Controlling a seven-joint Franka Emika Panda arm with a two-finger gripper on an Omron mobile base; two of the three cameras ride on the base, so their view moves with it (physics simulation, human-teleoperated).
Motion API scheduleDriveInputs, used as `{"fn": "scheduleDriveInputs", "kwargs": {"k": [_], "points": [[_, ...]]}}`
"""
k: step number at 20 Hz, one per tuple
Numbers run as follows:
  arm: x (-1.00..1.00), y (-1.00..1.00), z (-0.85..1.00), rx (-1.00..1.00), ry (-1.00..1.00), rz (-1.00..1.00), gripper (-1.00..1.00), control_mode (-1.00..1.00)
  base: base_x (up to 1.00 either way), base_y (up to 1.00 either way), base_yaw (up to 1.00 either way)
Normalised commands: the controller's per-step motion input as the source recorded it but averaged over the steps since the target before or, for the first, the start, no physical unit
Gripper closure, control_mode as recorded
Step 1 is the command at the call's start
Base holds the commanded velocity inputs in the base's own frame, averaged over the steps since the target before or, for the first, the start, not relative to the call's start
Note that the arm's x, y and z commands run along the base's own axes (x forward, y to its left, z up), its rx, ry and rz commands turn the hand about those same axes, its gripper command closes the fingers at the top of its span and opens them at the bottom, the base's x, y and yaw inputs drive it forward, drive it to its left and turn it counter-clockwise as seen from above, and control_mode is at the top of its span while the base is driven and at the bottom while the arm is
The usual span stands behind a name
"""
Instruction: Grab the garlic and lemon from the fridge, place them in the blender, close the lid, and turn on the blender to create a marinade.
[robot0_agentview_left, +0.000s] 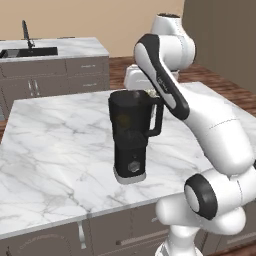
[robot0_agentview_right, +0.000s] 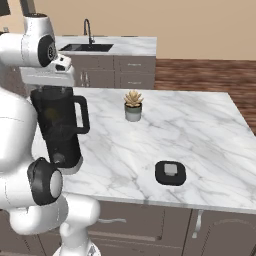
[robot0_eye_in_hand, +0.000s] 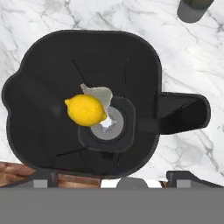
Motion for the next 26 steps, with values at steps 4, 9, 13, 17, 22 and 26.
{"fn": "scheduleDriveInputs", "kwargs": {"k": [4,9,13,17,22,26], "points": [[-0.98,-1.00,-0.26,0.00,0.00,-0.01,-1.00,-1.00,0.00,0.00,0.00],[-0.53,-1.00,-0.42,0.00,0.11,-0.06,-1.00,-1.00,0.00,0.00,0.00],[-0.05,-1.00,-0.45,-0.03,0.23,-0.06,-1.00,-1.00,0.00,0.00,0.00],[0.19,-1.00,-0.51,-0.08,0.30,-0.07,-1.00,-1.00,0.00,0.00,0.00],[0.70,-1.00,-0.60,-0.12,0.27,-0.03,-1.00,-1.00,0.00,0.00,0.00],[0.65,-1.00,-0.76,-0.13,0.18,0.00,-1.00,-1.00,0.00,0.00,0.00]]}}
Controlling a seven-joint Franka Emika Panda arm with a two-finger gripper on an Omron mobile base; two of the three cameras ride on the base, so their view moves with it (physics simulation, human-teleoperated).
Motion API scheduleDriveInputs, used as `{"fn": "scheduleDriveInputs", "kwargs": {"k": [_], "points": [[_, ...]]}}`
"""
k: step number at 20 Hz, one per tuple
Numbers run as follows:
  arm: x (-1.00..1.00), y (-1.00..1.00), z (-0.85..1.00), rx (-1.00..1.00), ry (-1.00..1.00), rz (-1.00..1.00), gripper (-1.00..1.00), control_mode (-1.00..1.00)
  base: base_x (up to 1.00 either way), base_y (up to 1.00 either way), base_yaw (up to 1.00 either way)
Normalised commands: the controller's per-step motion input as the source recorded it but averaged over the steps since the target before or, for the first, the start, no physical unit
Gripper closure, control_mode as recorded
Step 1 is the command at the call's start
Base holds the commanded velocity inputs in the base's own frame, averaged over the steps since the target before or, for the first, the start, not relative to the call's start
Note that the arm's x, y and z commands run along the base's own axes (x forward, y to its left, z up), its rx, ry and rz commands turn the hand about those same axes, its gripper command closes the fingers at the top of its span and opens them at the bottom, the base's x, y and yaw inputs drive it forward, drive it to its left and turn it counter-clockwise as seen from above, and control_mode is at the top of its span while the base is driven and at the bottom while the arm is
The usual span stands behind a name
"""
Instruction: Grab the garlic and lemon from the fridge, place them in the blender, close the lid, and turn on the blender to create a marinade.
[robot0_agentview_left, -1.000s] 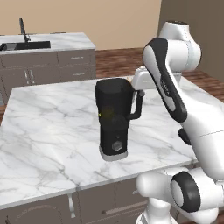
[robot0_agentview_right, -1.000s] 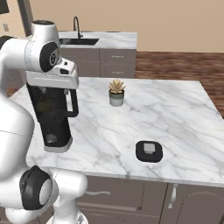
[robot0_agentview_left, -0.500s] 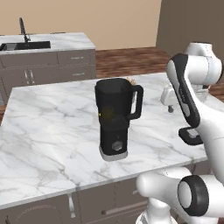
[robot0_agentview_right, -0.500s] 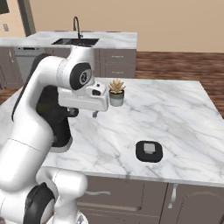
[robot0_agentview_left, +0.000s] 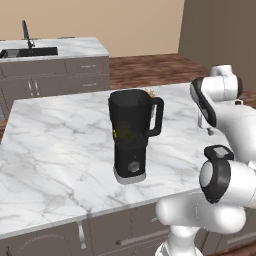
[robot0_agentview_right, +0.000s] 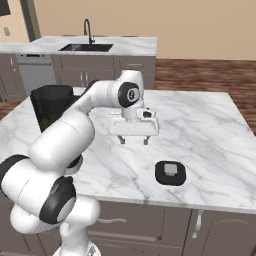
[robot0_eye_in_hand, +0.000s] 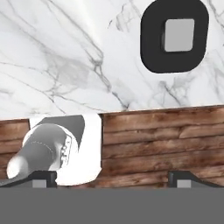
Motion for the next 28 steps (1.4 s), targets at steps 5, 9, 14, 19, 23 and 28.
{"fn": "scheduleDriveInputs", "kwargs": {"k": [5,9,14,19,23,28], "points": [[0.28,-1.00,-0.88,-0.01,0.07,0.00,-1.00,-1.00,0.00,0.00,0.00],[0.00,-0.32,-0.11,0.02,0.04,-0.02,-1.00,-1.00,0.00,0.00,0.00],[0.00,-0.75,-0.81,0.14,0.02,0.02,-1.00,-1.00,0.00,0.00,0.00],[0.01,-0.10,-0.45,0.18,-0.04,0.00,-1.00,-1.00,0.00,0.00,0.00],[0.04,0.00,-0.30,0.10,-0.07,0.00,-1.00,-1.00,0.00,0.00,0.00],[0.06,0.11,-0.11,-0.02,-0.08,0.01,-1.00,-1.00,0.00,0.00,0.00]]}}
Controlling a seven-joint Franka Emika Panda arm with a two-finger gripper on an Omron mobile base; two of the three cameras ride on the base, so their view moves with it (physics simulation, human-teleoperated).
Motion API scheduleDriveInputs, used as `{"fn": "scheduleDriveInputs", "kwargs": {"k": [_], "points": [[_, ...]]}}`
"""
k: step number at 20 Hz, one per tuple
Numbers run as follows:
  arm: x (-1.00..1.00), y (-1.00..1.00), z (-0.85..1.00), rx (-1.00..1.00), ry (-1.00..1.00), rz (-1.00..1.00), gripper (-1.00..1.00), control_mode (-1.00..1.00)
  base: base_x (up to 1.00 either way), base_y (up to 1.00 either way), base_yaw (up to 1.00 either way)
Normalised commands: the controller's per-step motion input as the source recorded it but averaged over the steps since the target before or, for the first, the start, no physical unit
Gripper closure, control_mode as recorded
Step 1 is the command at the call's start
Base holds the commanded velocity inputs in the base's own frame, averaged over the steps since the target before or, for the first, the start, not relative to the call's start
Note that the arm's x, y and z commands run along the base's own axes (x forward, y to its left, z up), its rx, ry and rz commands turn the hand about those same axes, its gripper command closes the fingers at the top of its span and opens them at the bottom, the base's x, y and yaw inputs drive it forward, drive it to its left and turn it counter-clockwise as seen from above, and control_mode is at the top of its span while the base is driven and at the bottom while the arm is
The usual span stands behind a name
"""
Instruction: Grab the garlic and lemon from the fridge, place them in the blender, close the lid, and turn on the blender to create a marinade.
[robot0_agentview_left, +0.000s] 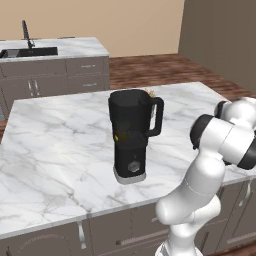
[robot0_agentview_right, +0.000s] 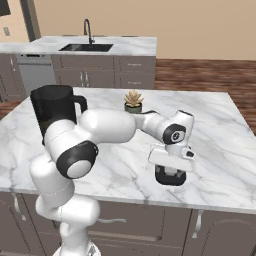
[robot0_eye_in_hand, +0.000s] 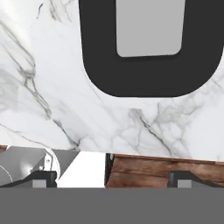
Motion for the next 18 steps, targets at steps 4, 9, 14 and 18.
{"fn": "scheduleDriveInputs", "kwargs": {"k": [4,9,14,18], "points": [[0.24,0.06,-0.10,-0.05,-0.09,0.01,-1.00,-1.00,0.00,0.00,0.00],[0.16,0.08,-0.15,-0.07,-0.07,0.00,-1.00,-1.00,0.00,0.00,0.00],[0.08,0.18,-0.26,-0.05,-0.03,0.00,-1.00,-1.00,0.00,0.00,0.00],[0.11,0.02,-0.17,-0.02,-0.05,0.00,-1.00,-1.00,0.00,0.00,0.00]]}}
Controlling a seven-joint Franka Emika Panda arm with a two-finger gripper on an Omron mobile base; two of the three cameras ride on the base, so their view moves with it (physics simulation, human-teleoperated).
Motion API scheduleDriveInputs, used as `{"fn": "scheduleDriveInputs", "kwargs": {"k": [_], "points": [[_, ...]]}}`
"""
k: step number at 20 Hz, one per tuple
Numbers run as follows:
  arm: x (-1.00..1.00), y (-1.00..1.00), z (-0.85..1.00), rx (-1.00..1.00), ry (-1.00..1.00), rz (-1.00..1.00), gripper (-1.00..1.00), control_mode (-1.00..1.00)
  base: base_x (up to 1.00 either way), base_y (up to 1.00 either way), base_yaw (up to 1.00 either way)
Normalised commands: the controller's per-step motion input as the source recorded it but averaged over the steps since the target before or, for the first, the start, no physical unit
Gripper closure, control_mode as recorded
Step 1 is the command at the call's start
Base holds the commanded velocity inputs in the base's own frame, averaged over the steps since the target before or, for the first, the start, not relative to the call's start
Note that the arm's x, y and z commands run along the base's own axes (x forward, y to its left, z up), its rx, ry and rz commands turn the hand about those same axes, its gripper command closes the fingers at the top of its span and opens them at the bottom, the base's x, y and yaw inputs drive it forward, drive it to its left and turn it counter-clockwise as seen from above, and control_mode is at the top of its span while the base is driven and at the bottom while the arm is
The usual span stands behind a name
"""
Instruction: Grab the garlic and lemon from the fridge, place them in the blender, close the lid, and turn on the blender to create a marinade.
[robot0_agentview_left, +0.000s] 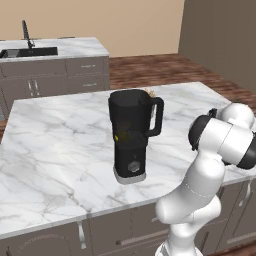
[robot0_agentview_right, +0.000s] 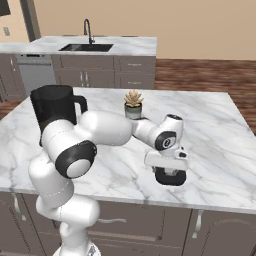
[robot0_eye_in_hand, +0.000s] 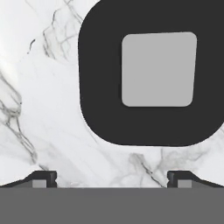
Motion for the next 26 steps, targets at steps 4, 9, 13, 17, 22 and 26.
{"fn": "scheduleDriveInputs", "kwargs": {"k": [4,9,13,17,22,26], "points": [[0.18,-0.02,-0.08,0.00,-0.03,0.00,-1.00,-1.00,0.00,0.00,0.00],[0.27,-0.01,-0.02,-0.01,0.00,0.00,-1.00,-1.00,0.00,0.00,0.00],[0.16,-0.16,0.00,0.00,0.00,0.00,-1.00,-1.00,0.00,0.00,0.00],[0.03,-0.11,-0.02,0.00,0.01,0.00,-1.00,-1.00,0.00,0.00,0.00],[0.04,-0.31,-0.07,0.00,-0.02,0.00,-1.00,-1.00,0.00,0.00,0.00],[0.25,0.00,-0.05,-0.01,-0.02,0.00,-1.00,-1.00,0.00,0.00,0.00]]}}
